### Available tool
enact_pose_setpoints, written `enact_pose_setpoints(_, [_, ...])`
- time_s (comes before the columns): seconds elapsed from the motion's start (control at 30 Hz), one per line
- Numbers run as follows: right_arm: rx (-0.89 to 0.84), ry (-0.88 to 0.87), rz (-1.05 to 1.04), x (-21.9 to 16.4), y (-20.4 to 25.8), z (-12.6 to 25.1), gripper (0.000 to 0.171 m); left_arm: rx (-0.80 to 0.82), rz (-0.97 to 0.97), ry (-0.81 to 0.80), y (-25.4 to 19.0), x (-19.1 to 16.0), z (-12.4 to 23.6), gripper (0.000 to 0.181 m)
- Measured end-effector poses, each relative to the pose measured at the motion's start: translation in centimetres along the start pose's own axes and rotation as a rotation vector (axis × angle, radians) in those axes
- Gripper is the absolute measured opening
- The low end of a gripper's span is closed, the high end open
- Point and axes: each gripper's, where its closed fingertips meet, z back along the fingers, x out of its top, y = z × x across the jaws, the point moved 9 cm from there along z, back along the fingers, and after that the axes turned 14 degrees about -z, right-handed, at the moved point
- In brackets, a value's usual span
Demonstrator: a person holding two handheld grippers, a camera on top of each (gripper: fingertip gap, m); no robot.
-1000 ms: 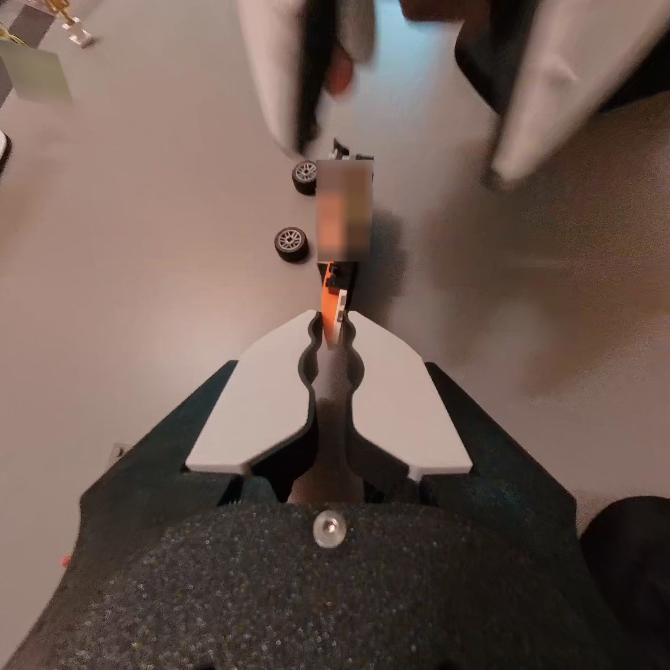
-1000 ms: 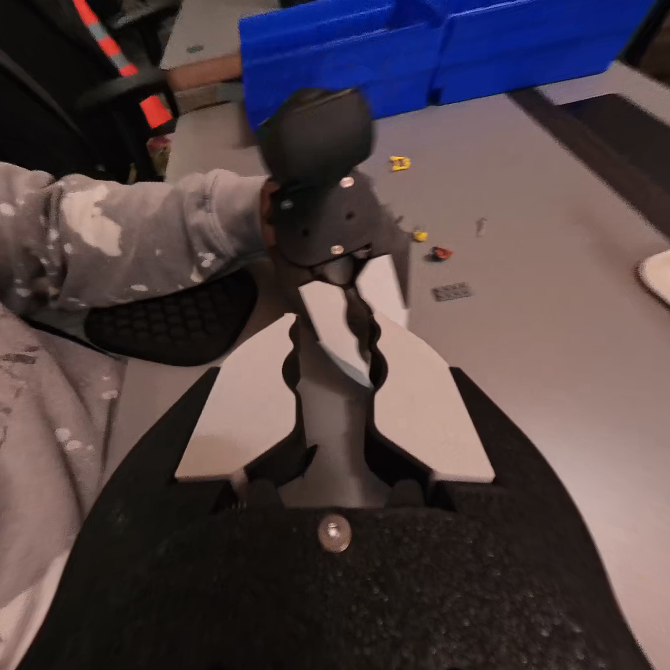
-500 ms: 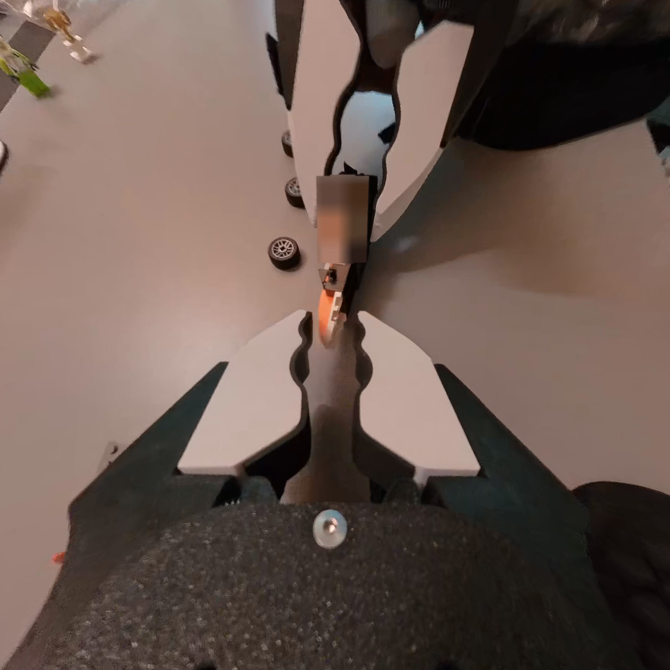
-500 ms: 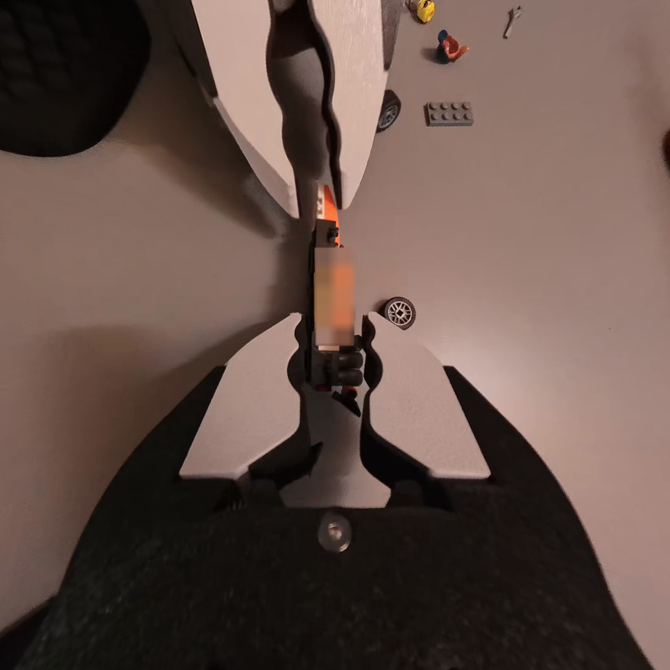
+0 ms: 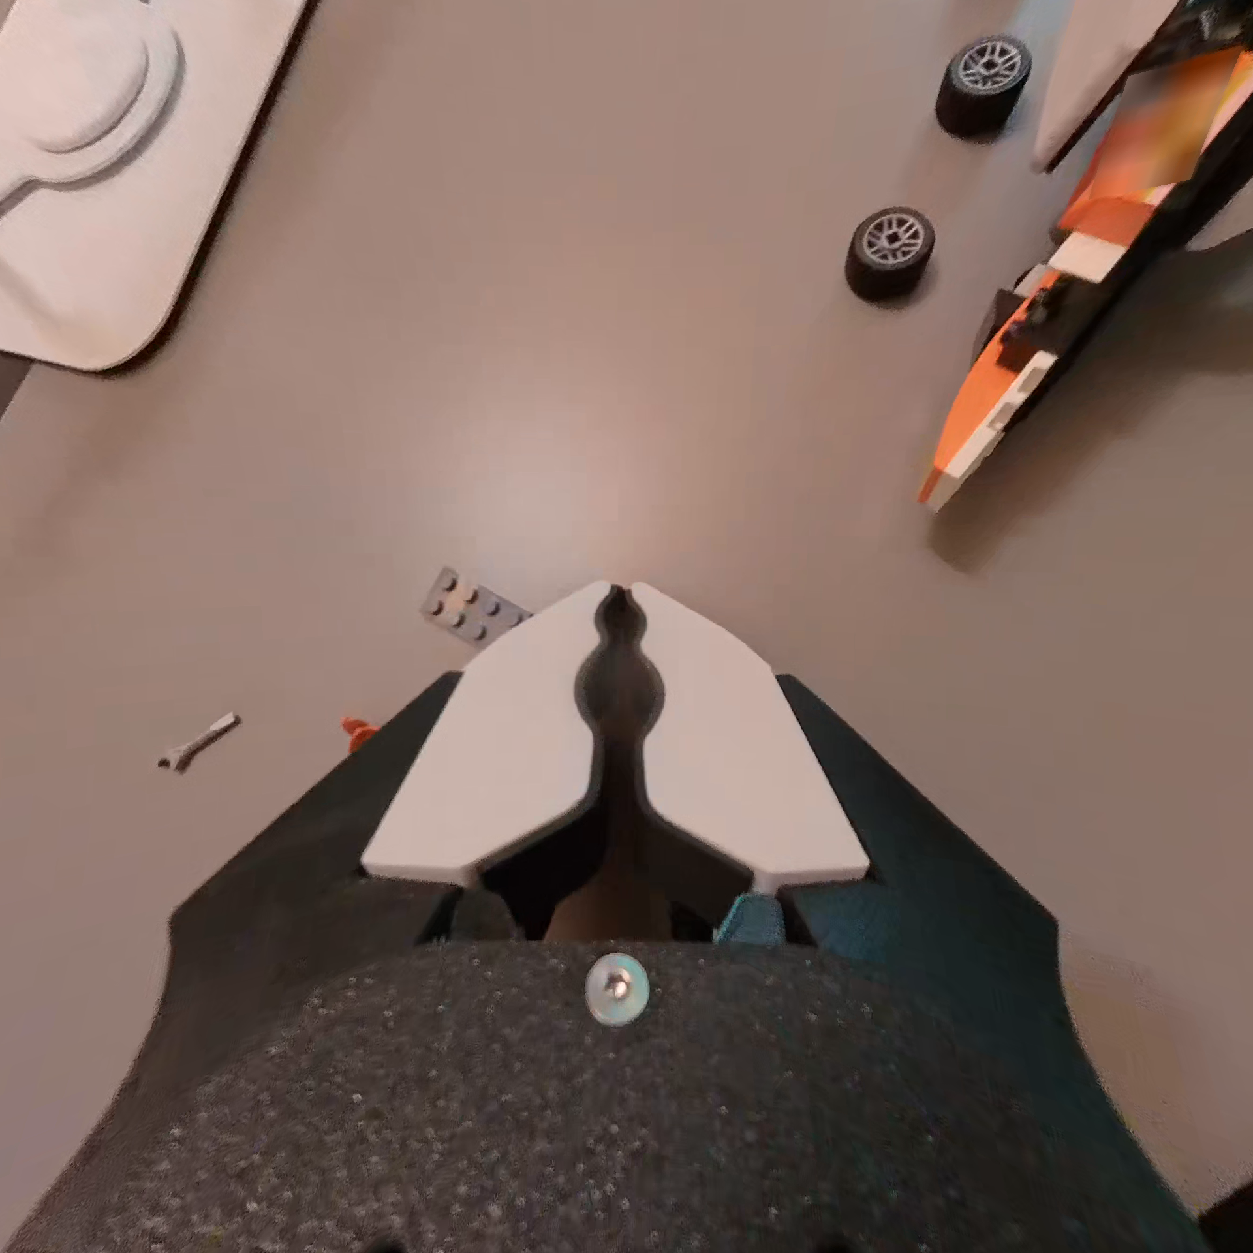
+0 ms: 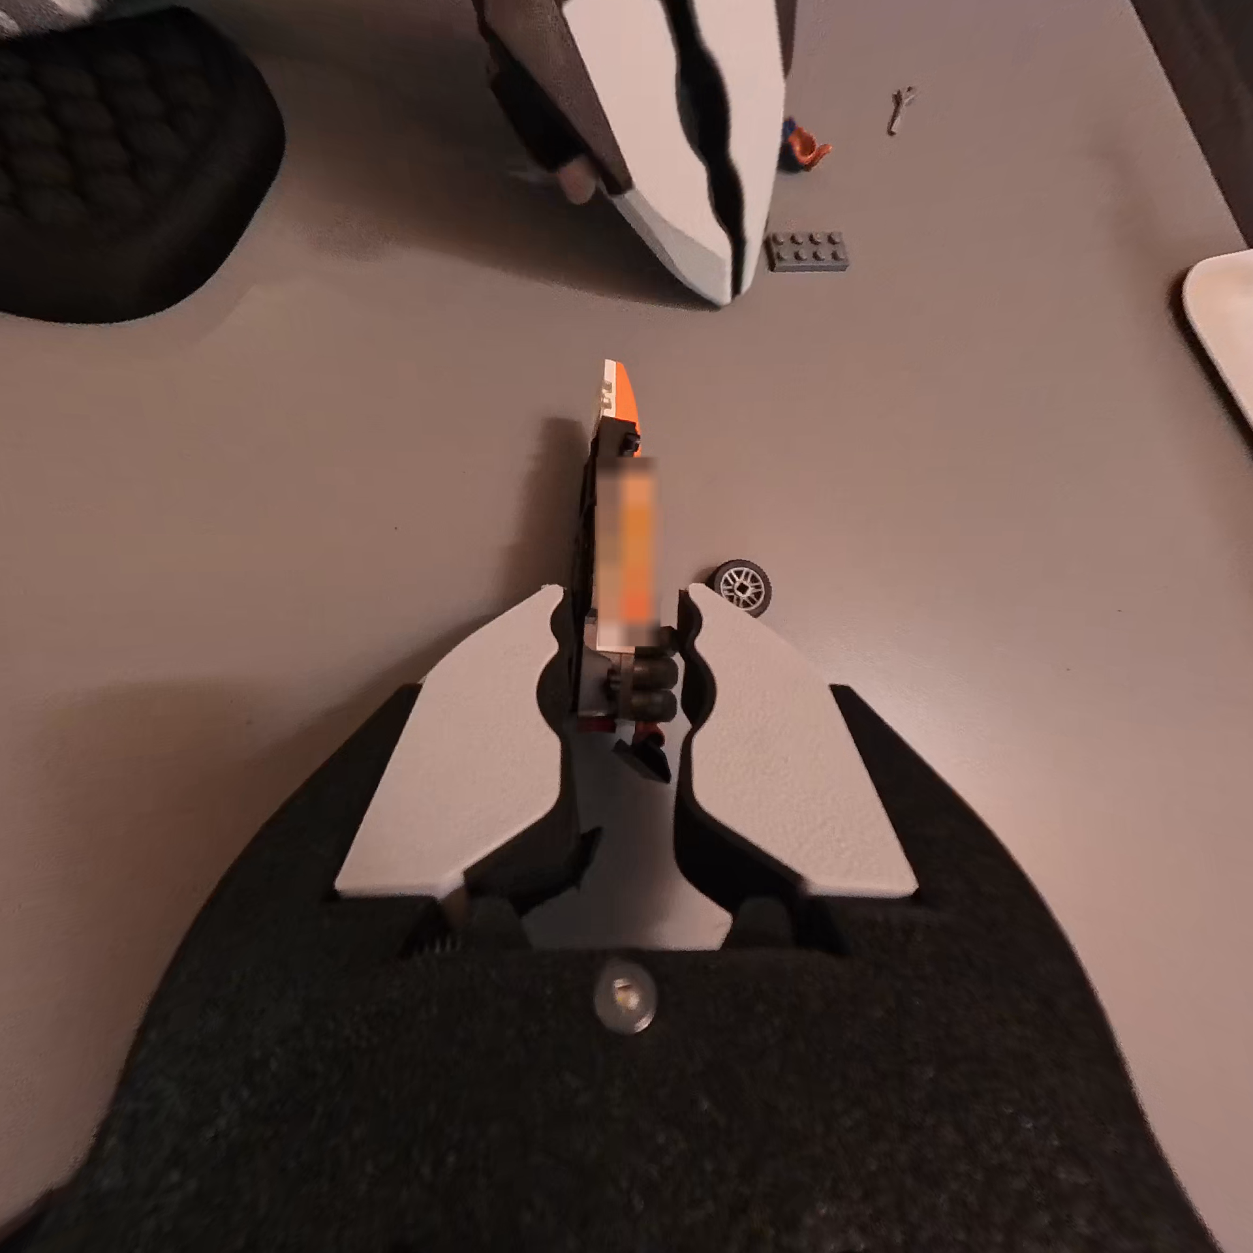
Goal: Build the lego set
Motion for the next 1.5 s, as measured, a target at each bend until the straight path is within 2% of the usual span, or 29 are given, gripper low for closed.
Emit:
enact_pose_setpoints(0.17, [-0.003,-0.016,-0.003,-0.1,-0.1,0.0,0.029,0.022,0.035,-0.055,0.4,0.4,0.8,0.000])
enact_pose_setpoints(0.3, [0.001,-0.025,-0.013,-0.2,-0.2,-0.1,0.029,0.138,0.100,-0.144,1.8,0.2,2.6,0.000])
enact_pose_setpoints(0.4, [0.001,-0.030,-0.018,-0.2,-0.2,-0.1,0.030,0.182,0.155,-0.196,2.8,-0.5,3.7,0.007])
enact_pose_setpoints(0.47, [0.001,-0.032,-0.018,-0.3,-0.2,-0.2,0.030,0.135,0.178,-0.224,2.8,-0.9,3.9,0.017])
enact_pose_setpoints(0.57, [0.003,-0.036,-0.021,-0.3,-0.3,-0.2,0.030,-0.010,0.151,-0.162,1.5,-1.3,2.7,0.026])
enact_pose_setpoints(0.63, [0.001,-0.033,-0.025,-0.4,-0.4,-0.2,0.031,0.018,0.083,-0.105,1.0,-1.2,1.8,0.031])
enact_pose_setpoints(0.73, [-0.012,-0.012,-0.019,-0.6,-0.5,-0.5,0.035,0.099,0.059,-0.059,1.3,-0.7,1.7,0.001])
enact_pose_setpoints(0.93, [-0.015,-0.014,-0.014,-0.6,-0.4,-0.6,0.035,0.149,0.055,-0.028,1.6,-1.0,1.7,0.000])
enact_pose_setpoints(1.1, [-0.016,-0.013,-0.012,-0.6,-0.4,-0.6,0.035,0.158,0.028,-0.005,1.5,-1.0,0.9,0.015])
enact_pose_setpoints(1.43, [-0.012,-0.018,-0.014,-0.6,-0.4,-0.6,0.035,0.155,0.033,-0.018,1.6,-0.8,0.5,0.016])
enact_pose_setpoints(1.5, [-0.008,-0.020,-0.017,-0.6,-0.4,-0.6,0.035,0.150,0.033,-0.011,1.6,-0.8,0.4,0.024])
